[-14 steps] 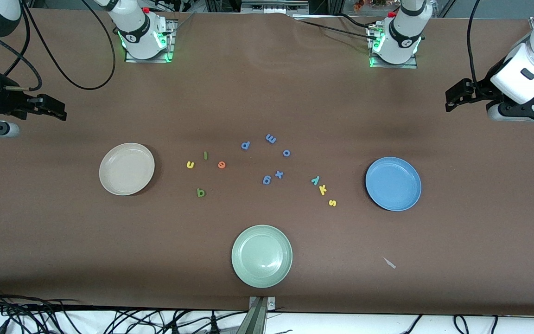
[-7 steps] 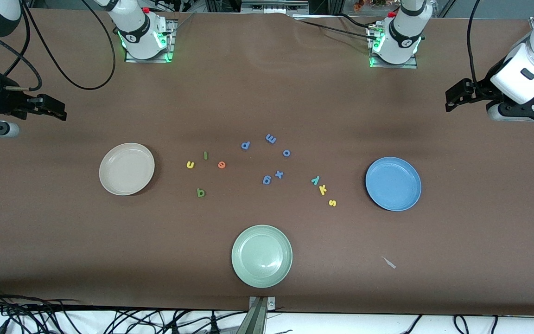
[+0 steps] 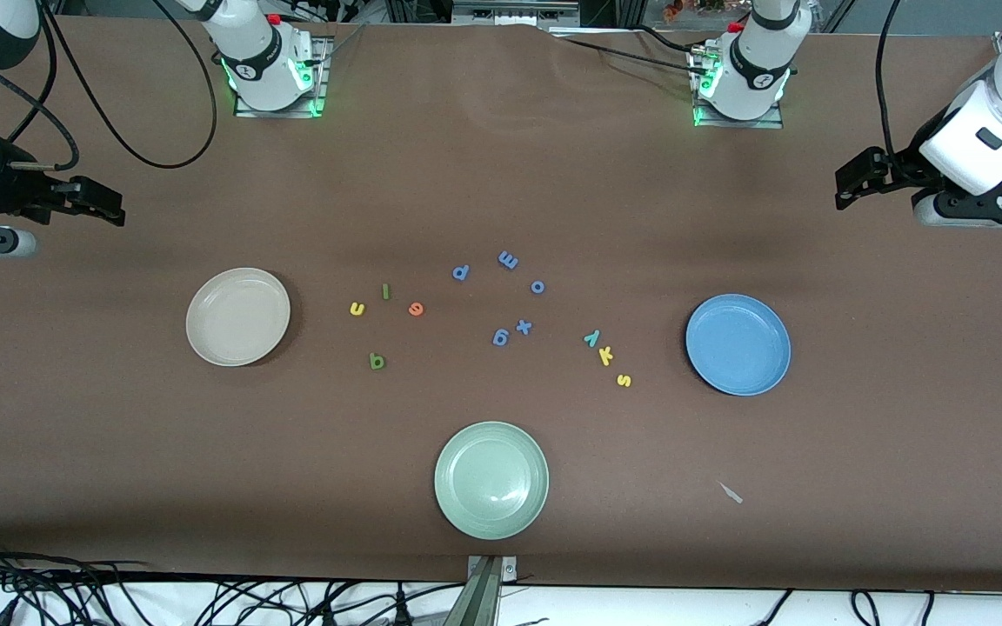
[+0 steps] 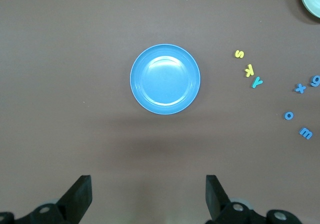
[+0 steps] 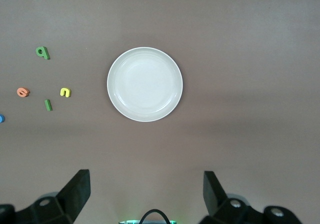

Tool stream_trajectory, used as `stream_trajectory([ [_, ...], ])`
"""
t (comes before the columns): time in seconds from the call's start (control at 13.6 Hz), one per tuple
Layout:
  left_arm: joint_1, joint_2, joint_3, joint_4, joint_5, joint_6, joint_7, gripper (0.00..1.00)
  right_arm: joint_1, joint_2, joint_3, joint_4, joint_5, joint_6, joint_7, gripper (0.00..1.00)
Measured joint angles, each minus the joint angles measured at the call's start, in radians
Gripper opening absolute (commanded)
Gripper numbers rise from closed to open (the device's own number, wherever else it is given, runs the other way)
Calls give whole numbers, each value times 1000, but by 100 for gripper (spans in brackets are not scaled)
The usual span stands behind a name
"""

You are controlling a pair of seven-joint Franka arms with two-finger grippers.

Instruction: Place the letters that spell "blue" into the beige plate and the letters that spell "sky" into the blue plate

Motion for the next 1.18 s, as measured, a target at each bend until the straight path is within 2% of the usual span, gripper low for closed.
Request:
stream_trajectory([
  [0.96, -1, 2, 0, 0, 0, -1, 0, 100, 0, 0, 0, 0, 0, 0, 0, 100],
  [1.18, -14, 38, -6, -1, 0, -4, 2, 100, 9, 3, 1, 0, 0, 3, 0, 100],
])
